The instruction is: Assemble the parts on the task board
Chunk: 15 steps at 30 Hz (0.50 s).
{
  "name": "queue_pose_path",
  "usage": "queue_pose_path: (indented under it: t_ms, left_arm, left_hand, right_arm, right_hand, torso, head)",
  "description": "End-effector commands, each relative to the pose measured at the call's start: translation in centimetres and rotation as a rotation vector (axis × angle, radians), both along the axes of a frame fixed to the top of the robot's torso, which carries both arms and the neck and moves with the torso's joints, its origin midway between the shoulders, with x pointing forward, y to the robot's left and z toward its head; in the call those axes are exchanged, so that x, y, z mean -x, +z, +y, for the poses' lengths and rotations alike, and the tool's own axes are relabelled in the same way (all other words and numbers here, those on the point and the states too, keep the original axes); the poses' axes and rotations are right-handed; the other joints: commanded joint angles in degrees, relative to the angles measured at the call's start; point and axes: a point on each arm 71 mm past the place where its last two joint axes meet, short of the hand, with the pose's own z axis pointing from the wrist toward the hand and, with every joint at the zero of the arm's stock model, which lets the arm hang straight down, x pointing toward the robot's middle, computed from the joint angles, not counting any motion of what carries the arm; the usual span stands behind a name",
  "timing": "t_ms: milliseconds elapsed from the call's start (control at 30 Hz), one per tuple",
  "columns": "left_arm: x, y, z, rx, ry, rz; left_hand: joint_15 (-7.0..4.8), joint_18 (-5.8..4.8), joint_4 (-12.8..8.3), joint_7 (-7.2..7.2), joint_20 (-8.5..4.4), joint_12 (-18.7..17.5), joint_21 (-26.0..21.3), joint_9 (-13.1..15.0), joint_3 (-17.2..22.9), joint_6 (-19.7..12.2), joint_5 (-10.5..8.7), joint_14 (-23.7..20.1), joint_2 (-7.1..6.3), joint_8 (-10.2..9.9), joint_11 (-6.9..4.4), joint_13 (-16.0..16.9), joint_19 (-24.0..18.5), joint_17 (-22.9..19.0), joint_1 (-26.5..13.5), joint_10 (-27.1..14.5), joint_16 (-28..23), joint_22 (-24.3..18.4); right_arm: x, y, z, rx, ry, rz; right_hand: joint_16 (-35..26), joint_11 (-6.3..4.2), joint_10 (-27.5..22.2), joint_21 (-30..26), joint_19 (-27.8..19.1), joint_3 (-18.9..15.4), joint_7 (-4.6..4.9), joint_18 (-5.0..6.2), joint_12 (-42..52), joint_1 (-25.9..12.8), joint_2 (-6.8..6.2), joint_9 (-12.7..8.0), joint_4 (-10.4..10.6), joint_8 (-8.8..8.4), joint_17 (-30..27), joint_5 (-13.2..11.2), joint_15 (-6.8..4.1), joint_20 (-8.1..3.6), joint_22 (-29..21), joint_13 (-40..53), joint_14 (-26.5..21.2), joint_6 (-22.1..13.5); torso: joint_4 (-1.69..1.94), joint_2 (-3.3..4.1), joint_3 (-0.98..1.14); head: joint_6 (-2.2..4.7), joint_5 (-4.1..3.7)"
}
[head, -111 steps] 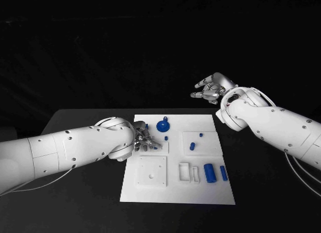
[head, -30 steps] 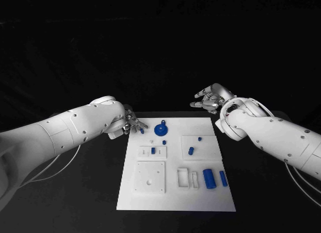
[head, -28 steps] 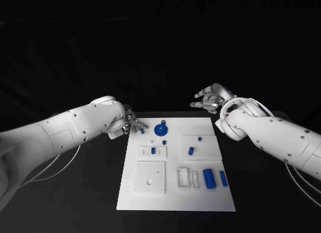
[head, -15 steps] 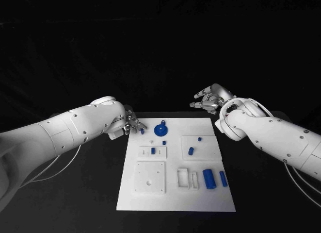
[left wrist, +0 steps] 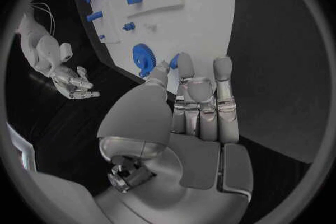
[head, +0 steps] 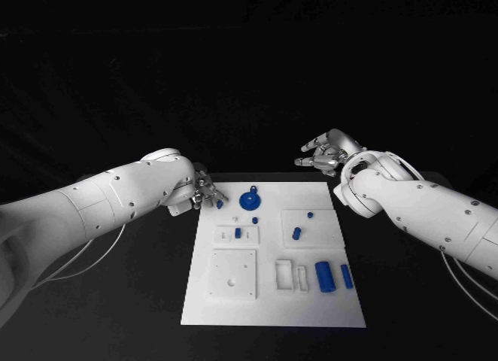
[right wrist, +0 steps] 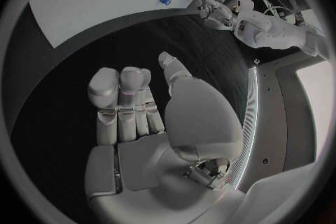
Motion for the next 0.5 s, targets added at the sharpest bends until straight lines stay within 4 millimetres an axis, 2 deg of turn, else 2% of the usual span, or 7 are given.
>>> queue_pose_path:
  t_ms: [33, 233, 333, 500]
  left_arm:
    - [0.12, 0.0, -0.39, 0.007, -0.02, 0.014]
    - [0.15, 0.02, -0.42, 0.01, -0.019, 0.009]
    - [0.14, 0.05, -0.36, 0.012, -0.016, 0.005]
    - [0.07, 0.08, -0.18, 0.012, -0.009, 0.0]
  left_hand:
    - [-0.15, -0.18, -0.7, -0.35, 0.0, 0.2, 0.3, 1.1, -0.2, 0.4, 0.36, -0.2, 0.6, 0.1, -0.23, -0.1, -0.3, 0.1, -0.2, 2.6, 0.2, 1.1]
    - [-0.22, -0.24, -0.7, -0.59, -0.07, 0.3, 0.3, 5.6, -0.2, 0.2, 0.79, -0.2, 0.74, 0.0, -0.33, -0.1, -0.2, 0.2, -0.3, 2.6, 0.2, 1.1]
    - [-0.22, -0.22, -0.5, -0.55, -0.08, 0.3, 0.3, 5.9, -0.4, 0.1, 0.54, -0.1, 0.52, 0.0, -0.31, -0.1, -0.2, 0.2, -0.6, 2.6, 0.2, 1.1]
    - [-0.19, -0.18, 0.2, -0.4, -0.05, 0.4, 0.3, 6.1, -0.7, 0.0, -1.55, -0.1, -0.14, 0.0, -0.27, -0.1, -0.2, 0.2, -1.1, 2.6, 0.1, 1.1]
  right_arm:
    - [0.0, -0.05, 0.17, 0.007, 0.012, 0.003]
    - [-0.03, -0.07, 0.17, 0.007, 0.011, 0.003]
    - [-0.04, -0.07, 0.16, 0.007, 0.011, 0.003]
    - [-0.04, -0.07, 0.18, 0.007, 0.011, 0.002]
  right_hand:
    - [-0.3, -0.07, 0.1, -0.3, 3.4, -0.1, 0.03, 0.75, -0.1, -0.2, -0.33, 0.0, 0.3, -0.16, 0.0, 0.1, -0.01, 0.03, 6.0, -0.1, 0.4, -0.1]
    - [-0.3, -0.07, 0.1, -0.3, 3.4, -0.1, 0.03, 0.75, -0.1, -0.2, -0.33, 0.0, 0.3, -0.16, 0.0, 0.1, -0.01, 0.03, 6.0, -0.1, 0.4, -0.1]
    - [-0.3, -0.07, 0.1, -0.3, 3.4, -0.1, 0.03, 0.75, -0.1, -0.2, -0.33, 0.0, 0.3, -0.16, 0.0, 0.1, -0.01, 0.03, 6.0, -0.1, 0.4, -0.1]
    - [-0.3, -0.07, 0.1, -0.3, 3.4, -0.1, 0.03, 0.75, -0.1, -0.2, -0.33, 0.0, 0.3, -0.16, 0.0, 0.1, -0.01, 0.03, 6.0, -0.1, 0.4, -0.1]
  torso:
    - [-0.02, 0.02, -0.01]
    - [0.0, 0.04, -0.04]
    - [-0.01, 0.02, -0.03]
    - [-0.01, -0.01, -0.01]
  head:
    - [0.04, 0.0]
    - [0.0, -0.11]
    - [0.17, -0.15]
    - [0.1, -0.14]
